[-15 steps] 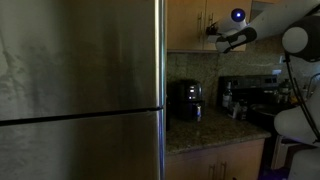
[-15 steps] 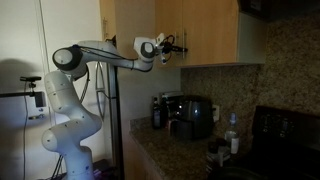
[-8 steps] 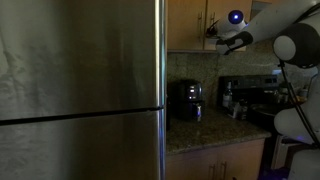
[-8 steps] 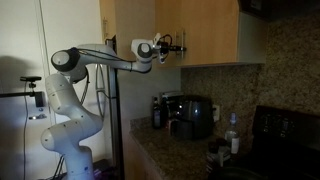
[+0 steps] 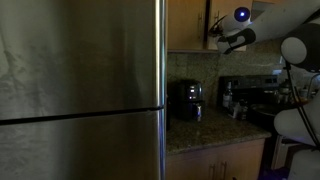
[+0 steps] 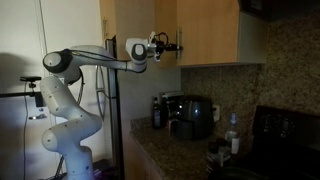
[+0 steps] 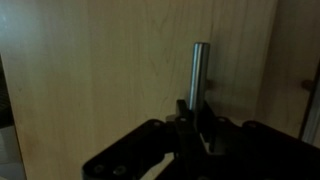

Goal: Open the right door of the cabinet above the air fryer

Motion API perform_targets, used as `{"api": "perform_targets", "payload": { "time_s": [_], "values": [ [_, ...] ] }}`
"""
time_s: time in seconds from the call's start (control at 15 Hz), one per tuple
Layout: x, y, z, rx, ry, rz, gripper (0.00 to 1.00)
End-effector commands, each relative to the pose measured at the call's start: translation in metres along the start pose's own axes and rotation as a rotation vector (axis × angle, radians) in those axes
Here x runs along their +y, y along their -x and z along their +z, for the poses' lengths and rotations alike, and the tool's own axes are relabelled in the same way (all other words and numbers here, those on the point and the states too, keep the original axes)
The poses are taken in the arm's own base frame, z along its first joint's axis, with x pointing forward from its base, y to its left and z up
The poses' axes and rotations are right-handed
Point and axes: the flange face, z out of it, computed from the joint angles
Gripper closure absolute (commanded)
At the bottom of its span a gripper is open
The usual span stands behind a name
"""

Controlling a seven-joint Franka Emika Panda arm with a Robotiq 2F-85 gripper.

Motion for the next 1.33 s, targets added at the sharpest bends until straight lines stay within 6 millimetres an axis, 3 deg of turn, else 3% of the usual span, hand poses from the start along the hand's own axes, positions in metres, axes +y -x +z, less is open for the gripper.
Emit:
{"api": "perform_targets", "payload": {
  "time_s": [0.0, 0.4, 0.67, 0.73, 1.0, 1.07, 1.27],
  "values": [
    [0.069, -0.015, -0.023, 0.027, 0.142, -0.020, 1.00],
    [0.087, -0.002, -0.043, -0.004, 0.151, -0.045, 1.00],
    [0.099, 0.005, -0.050, -0.106, 0.125, 0.039, 1.00],
    [0.035, -0.001, -0.049, -0.030, 0.021, 0.014, 1.00],
    [0.031, -0.002, -0.050, -0.037, 0.006, 0.016, 1.00],
    [0.057, 0.001, -0.045, -0.027, 0.100, -0.014, 1.00],
    [0.102, 0.013, -0.062, -0.030, 0.173, -0.036, 1.00]
  ]
}}
